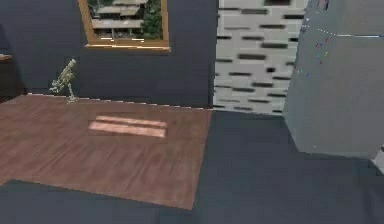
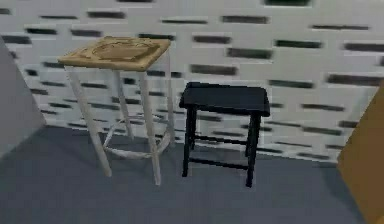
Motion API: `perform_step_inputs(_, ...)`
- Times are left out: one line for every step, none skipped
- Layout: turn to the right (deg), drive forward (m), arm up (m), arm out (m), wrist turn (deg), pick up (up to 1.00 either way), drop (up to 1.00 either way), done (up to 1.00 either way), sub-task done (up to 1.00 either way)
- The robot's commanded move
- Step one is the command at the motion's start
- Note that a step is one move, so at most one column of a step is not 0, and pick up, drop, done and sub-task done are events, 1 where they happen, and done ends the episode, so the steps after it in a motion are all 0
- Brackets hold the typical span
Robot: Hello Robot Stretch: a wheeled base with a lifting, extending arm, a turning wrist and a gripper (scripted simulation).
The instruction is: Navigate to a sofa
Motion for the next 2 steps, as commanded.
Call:
perform_step_inputs(0.0, 0.10, 0.00, 0.00, 0.0, 0.00, 0.00, 0.00, 0.00)
perform_step_inputs(-36.0, 0.00, 0.00, 0.00, 0.0, 0.00, 0.00, 0.00, 0.00)
